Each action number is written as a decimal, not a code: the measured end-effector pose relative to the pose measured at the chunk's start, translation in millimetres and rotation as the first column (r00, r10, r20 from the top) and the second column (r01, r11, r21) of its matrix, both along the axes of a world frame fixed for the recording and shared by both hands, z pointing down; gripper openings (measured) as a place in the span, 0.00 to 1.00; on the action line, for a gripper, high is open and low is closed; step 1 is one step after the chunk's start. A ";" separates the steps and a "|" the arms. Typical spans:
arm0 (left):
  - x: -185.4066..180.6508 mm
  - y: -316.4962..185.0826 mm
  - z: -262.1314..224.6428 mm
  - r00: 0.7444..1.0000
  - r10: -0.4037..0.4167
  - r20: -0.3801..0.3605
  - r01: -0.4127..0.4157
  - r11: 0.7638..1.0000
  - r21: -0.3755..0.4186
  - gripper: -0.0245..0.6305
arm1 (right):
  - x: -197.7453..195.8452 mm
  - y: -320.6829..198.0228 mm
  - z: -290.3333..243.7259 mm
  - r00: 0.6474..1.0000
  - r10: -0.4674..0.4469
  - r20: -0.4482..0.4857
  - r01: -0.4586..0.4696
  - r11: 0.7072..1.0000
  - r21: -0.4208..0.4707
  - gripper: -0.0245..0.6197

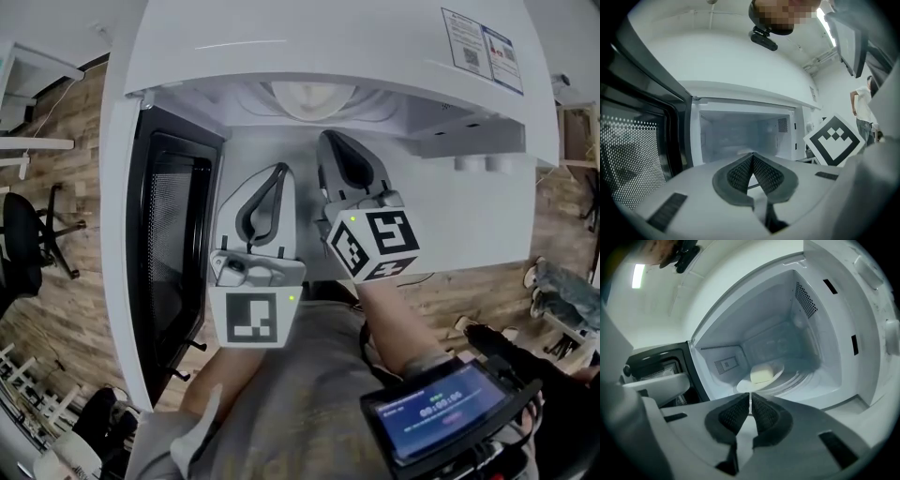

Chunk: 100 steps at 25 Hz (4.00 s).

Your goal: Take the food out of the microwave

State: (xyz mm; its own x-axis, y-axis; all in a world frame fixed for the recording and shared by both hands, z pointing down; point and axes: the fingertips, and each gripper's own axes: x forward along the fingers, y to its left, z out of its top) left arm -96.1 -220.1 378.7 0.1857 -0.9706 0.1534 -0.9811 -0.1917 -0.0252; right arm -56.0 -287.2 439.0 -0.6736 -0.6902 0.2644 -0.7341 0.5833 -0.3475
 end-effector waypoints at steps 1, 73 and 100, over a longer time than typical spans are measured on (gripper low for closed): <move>-0.1 0.4 -2.5 1.000 -0.002 -0.006 0.002 1.000 -0.001 0.05 | -0.7 -0.1 -1.2 1.000 -0.001 0.032 0.002 0.999 -0.033 0.06; -4.1 2.1 -33.8 0.998 -0.005 -0.057 0.002 0.999 -0.054 0.05 | 10.9 -12.6 21.3 0.771 0.425 0.474 0.028 0.721 -0.693 0.23; -0.7 21.2 -45.3 0.999 -0.003 -0.054 0.001 1.000 -0.028 0.05 | 4.7 12.9 18.0 0.700 0.448 0.555 0.148 0.670 -0.728 0.12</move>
State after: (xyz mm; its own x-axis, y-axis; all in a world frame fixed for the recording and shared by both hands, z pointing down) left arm -96.8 -198.9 333.4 0.1927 -0.9663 0.1707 -0.9813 -0.1898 0.0330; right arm -51.3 -274.3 457.0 -0.7587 -0.6077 0.2347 -0.1852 -0.1443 -0.9721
